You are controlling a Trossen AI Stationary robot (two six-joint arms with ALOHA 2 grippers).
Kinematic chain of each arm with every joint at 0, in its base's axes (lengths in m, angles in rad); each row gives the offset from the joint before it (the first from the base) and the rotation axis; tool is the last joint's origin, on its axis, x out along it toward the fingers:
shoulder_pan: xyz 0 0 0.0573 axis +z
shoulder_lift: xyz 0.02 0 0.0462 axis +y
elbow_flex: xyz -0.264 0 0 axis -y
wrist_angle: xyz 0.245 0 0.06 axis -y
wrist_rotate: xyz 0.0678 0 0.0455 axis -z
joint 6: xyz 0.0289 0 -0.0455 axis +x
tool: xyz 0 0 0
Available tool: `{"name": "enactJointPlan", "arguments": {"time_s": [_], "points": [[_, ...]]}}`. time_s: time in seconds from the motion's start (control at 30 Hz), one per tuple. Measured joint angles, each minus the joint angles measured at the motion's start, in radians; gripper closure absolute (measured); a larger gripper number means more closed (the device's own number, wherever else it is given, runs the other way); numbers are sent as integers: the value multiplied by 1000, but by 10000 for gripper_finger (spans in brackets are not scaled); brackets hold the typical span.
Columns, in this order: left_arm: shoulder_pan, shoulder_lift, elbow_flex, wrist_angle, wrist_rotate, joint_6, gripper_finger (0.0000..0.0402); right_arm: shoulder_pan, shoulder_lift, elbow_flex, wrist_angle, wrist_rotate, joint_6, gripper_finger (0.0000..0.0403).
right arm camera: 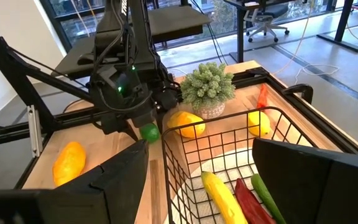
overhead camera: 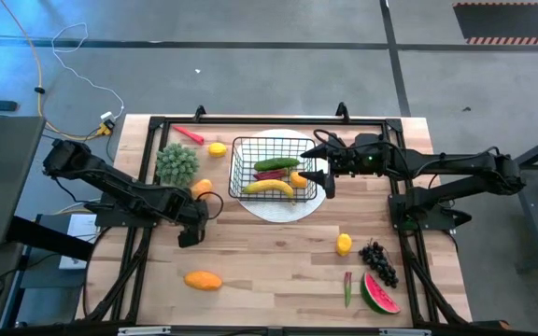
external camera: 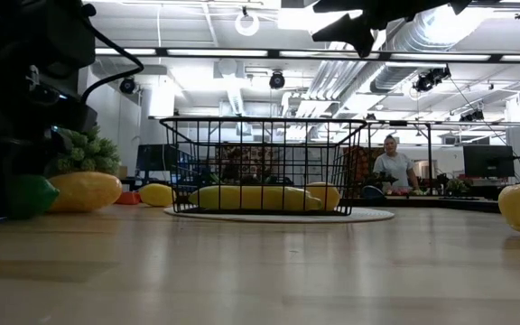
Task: Build produce basket
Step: Put the green lime into the wire basket
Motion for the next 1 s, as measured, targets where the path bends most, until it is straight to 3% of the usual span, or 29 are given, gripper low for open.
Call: {"name": "enactJointPlan", "arguments": {"time_s": [0.3,0.77,1.0], "points": [[0,0,0,0,0,0,113,0,0,0,0,0,3,132],[0,-4,1,-1,6,0,196,0,0,0,0,0,3,132],[0,-37,2,-1,13,0,211,0,0,0,0,0,3,132]]}}
